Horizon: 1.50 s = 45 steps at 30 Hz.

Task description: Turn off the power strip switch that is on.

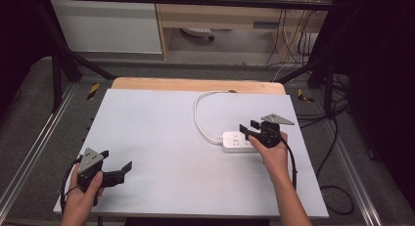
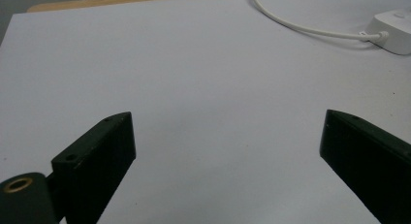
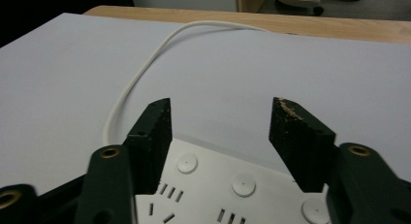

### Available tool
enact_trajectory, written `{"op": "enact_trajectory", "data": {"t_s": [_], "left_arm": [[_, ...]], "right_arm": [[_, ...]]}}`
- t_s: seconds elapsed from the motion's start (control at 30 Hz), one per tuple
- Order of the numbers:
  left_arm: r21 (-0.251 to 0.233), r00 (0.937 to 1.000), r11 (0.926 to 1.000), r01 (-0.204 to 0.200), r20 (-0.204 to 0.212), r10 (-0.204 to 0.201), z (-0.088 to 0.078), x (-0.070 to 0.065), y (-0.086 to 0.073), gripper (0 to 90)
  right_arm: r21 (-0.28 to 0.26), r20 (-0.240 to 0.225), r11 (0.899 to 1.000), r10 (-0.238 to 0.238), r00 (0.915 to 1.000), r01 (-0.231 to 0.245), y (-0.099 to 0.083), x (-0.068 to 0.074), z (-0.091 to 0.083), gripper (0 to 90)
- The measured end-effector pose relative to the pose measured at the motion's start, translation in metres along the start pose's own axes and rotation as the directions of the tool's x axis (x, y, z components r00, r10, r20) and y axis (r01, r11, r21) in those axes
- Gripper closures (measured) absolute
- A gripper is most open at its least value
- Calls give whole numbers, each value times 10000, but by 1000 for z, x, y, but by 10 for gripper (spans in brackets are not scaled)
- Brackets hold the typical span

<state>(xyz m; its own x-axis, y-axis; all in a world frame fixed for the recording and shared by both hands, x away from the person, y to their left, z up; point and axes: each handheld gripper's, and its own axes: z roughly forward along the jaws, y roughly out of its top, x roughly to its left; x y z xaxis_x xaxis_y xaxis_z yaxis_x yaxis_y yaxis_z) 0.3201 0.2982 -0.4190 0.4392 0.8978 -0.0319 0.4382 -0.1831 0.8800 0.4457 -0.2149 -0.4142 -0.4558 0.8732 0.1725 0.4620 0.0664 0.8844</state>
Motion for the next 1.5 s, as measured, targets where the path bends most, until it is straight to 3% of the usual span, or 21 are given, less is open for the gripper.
{"op": "enact_trajectory", "data": {"t_s": [0.17, 0.33, 0.5, 0.83, 1.03, 1.5], "left_arm": [[-23, 10000, 10000, 27, -8, -27, 0, 0, 0, 56], [-24, 10000, 10000, 10, -6, -10, -1, 0, 0, 56], [-53, 10000, 10000, 71, 25, -71, -1, 1, 0, 56], [-66, 9999, 9999, 108, -18, -108, -1, 1, 0, 56], [-86, 10000, 9999, 95, -12, -95, -2, 1, 0, 56], [-109, 10000, 9999, 89, -25, -90, -2, 1, 0, 56]], "right_arm": [[138, -12, 9994, 313, 9995, -313, 3, -1, -3, 267], [168, 258, 9996, 238, 9994, -242, 4, 1, -6, 114], [176, 260, 9995, 255, 9993, -260, 7, 3, -11, 53], [-177, -66, 9992, 364, 9993, -365, 16, 6, -29, 34], [-286, 44, 9992, 274, 9996, -272, 17, 7, -39, 32], [-662, 215, 9978, -23, 9998, 37, 1, 11, -77, 31]]}}
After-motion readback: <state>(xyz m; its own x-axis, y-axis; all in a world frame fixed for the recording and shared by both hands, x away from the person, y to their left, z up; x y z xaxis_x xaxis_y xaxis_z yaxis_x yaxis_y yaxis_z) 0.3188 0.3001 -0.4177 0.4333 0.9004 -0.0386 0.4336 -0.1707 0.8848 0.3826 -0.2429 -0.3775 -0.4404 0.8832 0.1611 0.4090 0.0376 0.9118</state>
